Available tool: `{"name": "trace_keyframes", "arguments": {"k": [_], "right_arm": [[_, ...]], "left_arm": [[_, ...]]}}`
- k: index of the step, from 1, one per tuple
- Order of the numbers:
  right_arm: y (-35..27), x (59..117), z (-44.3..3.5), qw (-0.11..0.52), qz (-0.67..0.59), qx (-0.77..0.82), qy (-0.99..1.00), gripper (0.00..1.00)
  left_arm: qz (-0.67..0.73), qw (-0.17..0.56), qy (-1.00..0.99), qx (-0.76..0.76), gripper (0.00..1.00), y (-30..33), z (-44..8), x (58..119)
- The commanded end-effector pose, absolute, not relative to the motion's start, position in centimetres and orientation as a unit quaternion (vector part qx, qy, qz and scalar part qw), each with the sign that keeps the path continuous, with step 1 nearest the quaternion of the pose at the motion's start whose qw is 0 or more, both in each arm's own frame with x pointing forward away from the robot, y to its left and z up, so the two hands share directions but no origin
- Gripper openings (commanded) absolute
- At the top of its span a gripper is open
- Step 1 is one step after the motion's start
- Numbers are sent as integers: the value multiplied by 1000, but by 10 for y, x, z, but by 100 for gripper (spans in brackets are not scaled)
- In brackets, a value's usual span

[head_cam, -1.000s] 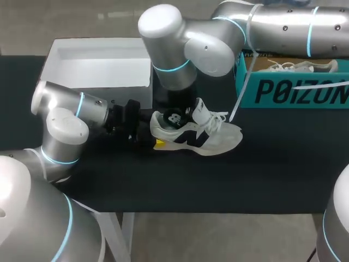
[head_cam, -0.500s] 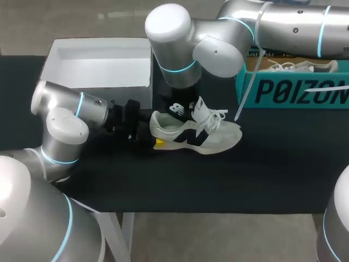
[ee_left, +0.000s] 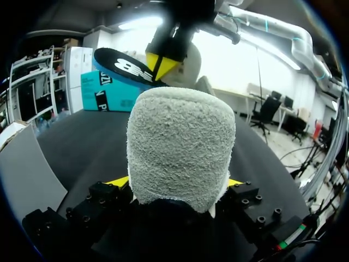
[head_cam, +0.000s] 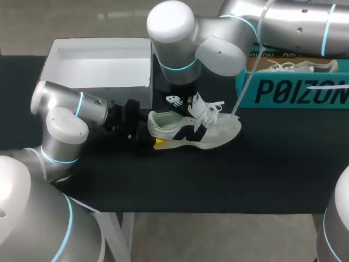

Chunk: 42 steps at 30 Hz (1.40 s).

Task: Take the shoe out of the shoebox, open the shoe tongue, remove and reinsert the insole, then place the shoe into the shoebox

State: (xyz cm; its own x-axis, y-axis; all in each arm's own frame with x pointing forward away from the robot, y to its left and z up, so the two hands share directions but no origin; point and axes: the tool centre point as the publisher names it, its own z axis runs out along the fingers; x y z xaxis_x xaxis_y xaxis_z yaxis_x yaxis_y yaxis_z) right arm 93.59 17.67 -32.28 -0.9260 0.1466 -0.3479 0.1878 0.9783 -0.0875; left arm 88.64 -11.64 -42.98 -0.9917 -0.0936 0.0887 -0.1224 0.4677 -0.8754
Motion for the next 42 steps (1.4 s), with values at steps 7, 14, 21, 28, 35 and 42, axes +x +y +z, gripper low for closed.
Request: {"name": "trace_keyframes", "arguments": {"k": [7, 14, 21, 28, 35, 42], "right_arm": [[186, 939, -324, 198, -16, 76, 977, 0], [195, 950, -325, 219, 17, 57, 974, 0], [184, 953, -303, 269, 55, 77, 958, 0], [180, 955, -269, 327, 86, 100, 936, 0], [186, 961, -265, 336, 88, 95, 933, 0], [197, 969, -283, 321, 104, 93, 937, 0]], "left_arm": [[512, 16, -857, 61, 0, -117, -431, 886], [512, 16, -857, 61, 0, -117, -431, 886], [512, 16, -857, 61, 0, -117, -431, 886], [512, 16, -857, 61, 0, -117, -431, 886], [512, 16, -857, 61, 0, -117, -431, 886], [512, 16, -857, 61, 0, -117, -431, 886]]}}
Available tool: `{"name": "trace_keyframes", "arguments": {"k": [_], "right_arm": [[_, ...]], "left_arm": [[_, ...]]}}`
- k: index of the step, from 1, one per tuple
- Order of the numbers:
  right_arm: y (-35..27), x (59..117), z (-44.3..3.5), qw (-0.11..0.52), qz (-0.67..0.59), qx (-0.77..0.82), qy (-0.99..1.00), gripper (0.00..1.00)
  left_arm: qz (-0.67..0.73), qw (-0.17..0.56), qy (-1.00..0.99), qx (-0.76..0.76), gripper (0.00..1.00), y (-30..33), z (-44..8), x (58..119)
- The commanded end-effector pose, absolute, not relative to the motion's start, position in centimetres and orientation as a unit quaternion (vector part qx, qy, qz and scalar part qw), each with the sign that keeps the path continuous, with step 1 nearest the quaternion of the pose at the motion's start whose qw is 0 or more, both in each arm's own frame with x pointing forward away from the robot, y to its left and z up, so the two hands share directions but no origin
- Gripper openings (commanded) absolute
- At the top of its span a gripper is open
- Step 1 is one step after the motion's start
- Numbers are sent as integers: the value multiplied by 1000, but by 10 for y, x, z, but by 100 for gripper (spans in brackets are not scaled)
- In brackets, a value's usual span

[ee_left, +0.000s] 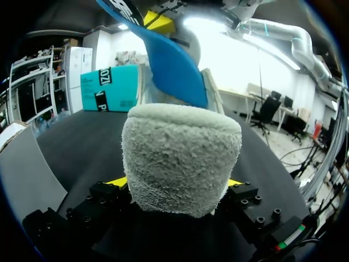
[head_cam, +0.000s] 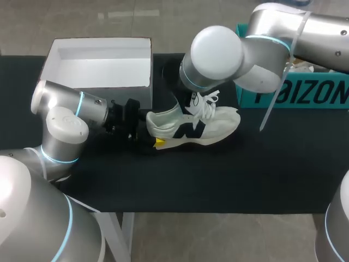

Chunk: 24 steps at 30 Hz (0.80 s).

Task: Take the shoe out of the shoebox, open the shoe tongue, remove and reinsert the insole, then place the shoe into the shoebox

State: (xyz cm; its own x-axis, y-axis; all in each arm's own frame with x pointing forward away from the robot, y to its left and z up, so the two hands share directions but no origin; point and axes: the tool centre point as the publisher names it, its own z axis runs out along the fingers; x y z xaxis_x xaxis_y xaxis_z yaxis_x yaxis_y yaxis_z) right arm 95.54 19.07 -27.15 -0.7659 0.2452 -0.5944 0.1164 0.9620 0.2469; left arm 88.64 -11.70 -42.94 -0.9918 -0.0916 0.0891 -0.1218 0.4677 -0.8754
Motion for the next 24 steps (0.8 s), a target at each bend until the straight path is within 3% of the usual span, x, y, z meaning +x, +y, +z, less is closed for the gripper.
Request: {"name": "trace_keyframes", "arguments": {"k": [1, 13, 24], "right_arm": [[199, 971, -285, 322, 113, 95, 935, 0], [222, 998, -284, 338, 139, 72, 928, 0], [216, 982, -222, 401, 184, 106, 891, 0]], "left_arm": [[512, 16, -857, 61, 0, -117, -431, 886], [512, 16, -857, 61, 0, -117, -431, 886], [512, 16, -857, 61, 0, -117, -431, 886]]}}
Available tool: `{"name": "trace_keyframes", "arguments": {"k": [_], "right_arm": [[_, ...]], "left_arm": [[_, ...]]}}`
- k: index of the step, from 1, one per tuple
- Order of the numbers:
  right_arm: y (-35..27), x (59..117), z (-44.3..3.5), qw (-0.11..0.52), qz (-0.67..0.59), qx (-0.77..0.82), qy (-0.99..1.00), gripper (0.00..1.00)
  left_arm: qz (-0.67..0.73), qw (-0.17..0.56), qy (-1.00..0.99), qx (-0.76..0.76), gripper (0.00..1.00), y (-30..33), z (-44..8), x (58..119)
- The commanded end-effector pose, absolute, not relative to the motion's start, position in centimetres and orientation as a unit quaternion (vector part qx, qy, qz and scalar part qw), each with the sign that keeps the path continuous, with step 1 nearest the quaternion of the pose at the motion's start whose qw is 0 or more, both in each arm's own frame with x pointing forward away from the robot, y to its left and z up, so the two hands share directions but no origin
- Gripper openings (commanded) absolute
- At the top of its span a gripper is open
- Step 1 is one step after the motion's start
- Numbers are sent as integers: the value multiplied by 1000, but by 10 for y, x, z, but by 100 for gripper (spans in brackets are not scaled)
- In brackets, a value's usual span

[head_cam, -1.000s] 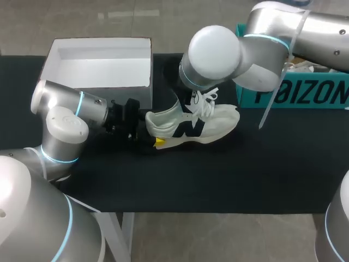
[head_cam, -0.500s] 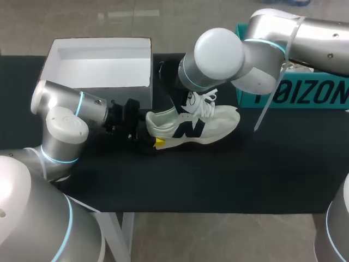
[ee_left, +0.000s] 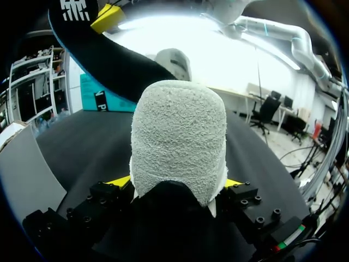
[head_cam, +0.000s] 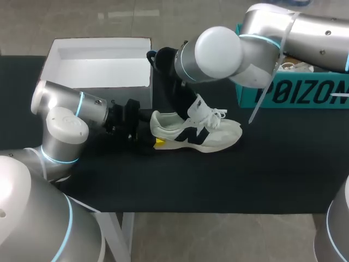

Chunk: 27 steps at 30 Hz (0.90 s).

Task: Take the shoe out of the shoebox, open the shoe tongue, remove and reinsert the insole, then place the shoe into the shoebox

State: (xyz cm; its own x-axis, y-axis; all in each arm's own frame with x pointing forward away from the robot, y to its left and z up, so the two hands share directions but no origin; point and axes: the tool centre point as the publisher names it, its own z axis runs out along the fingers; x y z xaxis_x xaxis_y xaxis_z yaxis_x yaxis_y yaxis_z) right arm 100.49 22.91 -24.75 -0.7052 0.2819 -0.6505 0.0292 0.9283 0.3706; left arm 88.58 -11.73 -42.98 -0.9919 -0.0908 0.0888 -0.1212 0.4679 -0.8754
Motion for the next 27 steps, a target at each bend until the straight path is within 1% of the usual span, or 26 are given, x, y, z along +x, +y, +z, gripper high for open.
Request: {"name": "trace_keyframes", "arguments": {"k": [1, 4, 10, 22, 27], "right_arm": [[216, 979, -212, 411, 191, 110, 884, 0], [215, 975, -189, 428, 208, 117, 872, 0], [210, 975, -153, 436, 248, 142, 853, 0], [207, 954, -103, 420, 314, 166, 835, 0], [205, 942, -84, 402, 309, 165, 846, 0]], "left_arm": [[512, 16, -857, 61, 0, -117, -431, 886], [512, 16, -857, 61, 0, -117, -431, 886], [512, 16, -857, 61, 0, -117, -431, 886], [512, 16, -857, 61, 0, -117, -431, 886], [512, 16, -857, 61, 0, -117, -431, 886]]}}
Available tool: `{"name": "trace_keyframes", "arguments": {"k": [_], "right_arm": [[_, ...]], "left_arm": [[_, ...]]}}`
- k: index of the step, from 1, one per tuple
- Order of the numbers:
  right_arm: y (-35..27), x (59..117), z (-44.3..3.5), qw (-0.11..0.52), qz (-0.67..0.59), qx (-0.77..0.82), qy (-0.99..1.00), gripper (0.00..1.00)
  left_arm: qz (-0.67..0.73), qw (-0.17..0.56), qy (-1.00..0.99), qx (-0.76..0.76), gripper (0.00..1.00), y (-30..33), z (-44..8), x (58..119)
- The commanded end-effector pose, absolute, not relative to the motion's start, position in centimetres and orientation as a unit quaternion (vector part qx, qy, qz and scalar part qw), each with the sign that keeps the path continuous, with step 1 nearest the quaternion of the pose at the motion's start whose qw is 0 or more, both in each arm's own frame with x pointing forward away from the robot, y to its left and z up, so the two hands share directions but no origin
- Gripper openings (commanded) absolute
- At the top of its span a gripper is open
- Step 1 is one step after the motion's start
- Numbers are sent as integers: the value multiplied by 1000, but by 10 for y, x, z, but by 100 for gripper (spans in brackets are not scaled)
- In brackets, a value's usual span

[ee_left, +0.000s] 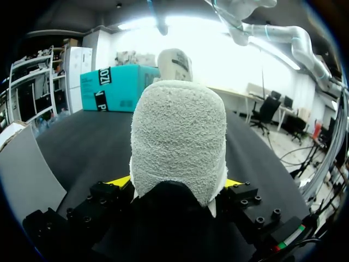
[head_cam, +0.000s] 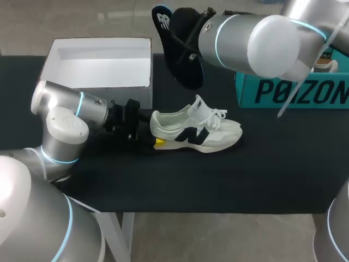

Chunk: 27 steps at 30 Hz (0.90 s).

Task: Take the shoe out of the shoebox, open the shoe tongue, remove and reinsert the insole, then place the shoe into the shoebox

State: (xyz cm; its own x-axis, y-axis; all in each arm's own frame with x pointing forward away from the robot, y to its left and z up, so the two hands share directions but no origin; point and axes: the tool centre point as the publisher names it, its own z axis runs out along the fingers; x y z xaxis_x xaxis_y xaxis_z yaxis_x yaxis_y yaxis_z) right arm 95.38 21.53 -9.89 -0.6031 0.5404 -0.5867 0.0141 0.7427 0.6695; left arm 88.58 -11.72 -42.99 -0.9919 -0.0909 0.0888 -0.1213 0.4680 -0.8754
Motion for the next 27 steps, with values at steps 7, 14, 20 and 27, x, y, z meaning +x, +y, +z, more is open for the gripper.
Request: {"name": "trace_keyframes", "arguments": {"k": [7, 14, 20, 27], "right_arm": [[204, 936, -79, 378, 314, 163, 855, 0], [204, 936, -79, 378, 314, 163, 855, 0], [204, 936, -79, 378, 314, 163, 855, 0], [204, 936, -79, 378, 314, 163, 855, 0]], "left_arm": [[512, 16, -857, 61, 0, -117, -431, 886], [512, 16, -857, 61, 0, -117, -431, 886], [512, 16, -857, 61, 0, -117, -431, 886], [512, 16, -857, 61, 0, -117, -431, 886]]}}
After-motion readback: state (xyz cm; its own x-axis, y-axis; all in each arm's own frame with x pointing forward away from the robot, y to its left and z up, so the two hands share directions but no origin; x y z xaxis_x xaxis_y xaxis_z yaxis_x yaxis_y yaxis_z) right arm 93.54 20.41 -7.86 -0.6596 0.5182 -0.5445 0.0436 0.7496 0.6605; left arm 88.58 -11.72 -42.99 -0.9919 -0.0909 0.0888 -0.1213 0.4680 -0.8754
